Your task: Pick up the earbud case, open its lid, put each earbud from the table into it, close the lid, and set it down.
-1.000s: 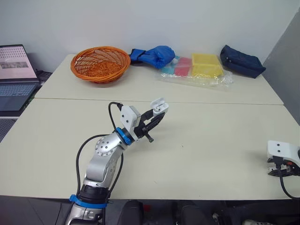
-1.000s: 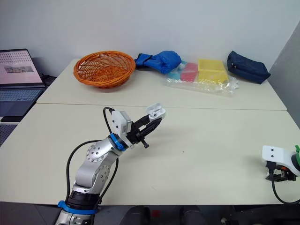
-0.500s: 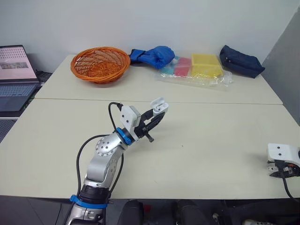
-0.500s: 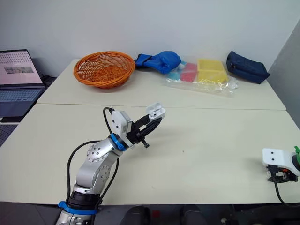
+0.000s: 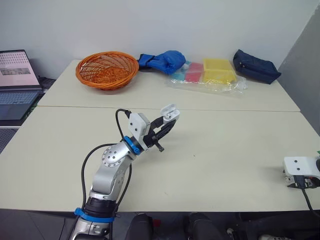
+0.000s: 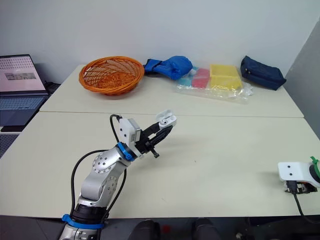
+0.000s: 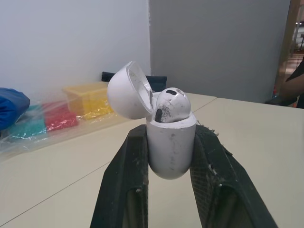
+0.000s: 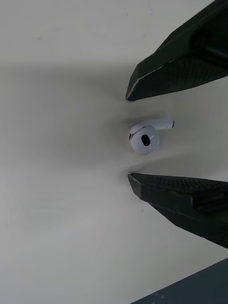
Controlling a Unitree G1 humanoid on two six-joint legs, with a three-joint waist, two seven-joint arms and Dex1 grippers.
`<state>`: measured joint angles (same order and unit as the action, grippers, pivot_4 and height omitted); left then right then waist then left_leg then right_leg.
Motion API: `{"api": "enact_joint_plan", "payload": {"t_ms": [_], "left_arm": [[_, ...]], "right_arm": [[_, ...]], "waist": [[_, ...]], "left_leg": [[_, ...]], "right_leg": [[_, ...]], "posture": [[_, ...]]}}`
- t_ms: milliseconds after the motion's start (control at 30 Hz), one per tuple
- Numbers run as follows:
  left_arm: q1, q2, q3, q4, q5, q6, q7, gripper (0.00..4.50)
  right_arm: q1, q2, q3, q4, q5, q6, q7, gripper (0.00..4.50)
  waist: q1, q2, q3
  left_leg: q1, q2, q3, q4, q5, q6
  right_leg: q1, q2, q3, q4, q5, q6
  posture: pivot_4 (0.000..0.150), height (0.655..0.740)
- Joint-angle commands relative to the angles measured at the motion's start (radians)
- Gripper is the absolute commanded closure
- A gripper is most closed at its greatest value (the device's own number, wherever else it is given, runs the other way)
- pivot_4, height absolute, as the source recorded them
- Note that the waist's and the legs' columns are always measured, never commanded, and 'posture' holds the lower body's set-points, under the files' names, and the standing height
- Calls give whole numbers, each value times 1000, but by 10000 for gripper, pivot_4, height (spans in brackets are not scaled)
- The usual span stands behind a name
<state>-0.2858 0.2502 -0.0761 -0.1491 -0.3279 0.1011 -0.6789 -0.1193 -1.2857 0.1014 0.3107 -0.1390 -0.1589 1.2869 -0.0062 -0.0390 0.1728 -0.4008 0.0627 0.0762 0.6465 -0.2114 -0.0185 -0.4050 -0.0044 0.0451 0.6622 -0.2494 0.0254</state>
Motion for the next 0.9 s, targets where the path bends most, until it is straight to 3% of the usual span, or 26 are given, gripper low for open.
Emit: {"api": "enact_joint_plan", "payload": {"t_ms": [33,133,433,567,667,733,900], "left_arm": [[-18,1,5,-29,-5,-16,0,36952],[-18,4,6,-29,-5,-17,-1,36952],[-21,-3,3,-19,-1,-25,1,36952],[-43,-8,5,14,2,-45,-6,36952],[-79,-13,7,55,4,-65,-17,36952],[-97,-16,9,78,5,-77,-19,36952],[-116,-20,15,125,-1,-100,-31,36952]], "right_arm": [[-12,4,14,26,-30,8,-8,29048],[-18,3,17,31,-29,18,-5,40046],[-55,20,17,17,-25,6,-4,40990],[-113,143,-62,-345,215,386,9,40990],[-294,392,-125,-558,437,759,-192,40990],[-410,555,-211,-639,586,1006,-344,40990],[-549,762,-379,-715,807,1246,-565,40990]], "waist": [[-1,0,0],[-2,0,0],[-4,0,0],[-26,0,0],[-34,1,1],[-36,2,2],[-5,2,1]], "left_leg": [[0,0,0,0,0,0],[0,0,1,0,0,0],[1,0,2,0,0,0],[1,1,1,-1,0,0],[1,0,-7,-1,0,0],[1,0,-13,-1,0,-1],[-5,1,-15,-2,0,-1]], "right_leg": [[0,0,0,0,0,0],[0,0,1,0,0,0],[0,-1,2,0,0,0],[0,0,2,2,0,0],[-1,3,1,3,3,4],[-2,5,1,3,6,1],[-2,5,-5,0,4,-2]], "posture": [[1500,7400],[1500,7400],[1500,7400],[1500,7400],[1500,7400],[1500,7400],[1500,7400]]}}
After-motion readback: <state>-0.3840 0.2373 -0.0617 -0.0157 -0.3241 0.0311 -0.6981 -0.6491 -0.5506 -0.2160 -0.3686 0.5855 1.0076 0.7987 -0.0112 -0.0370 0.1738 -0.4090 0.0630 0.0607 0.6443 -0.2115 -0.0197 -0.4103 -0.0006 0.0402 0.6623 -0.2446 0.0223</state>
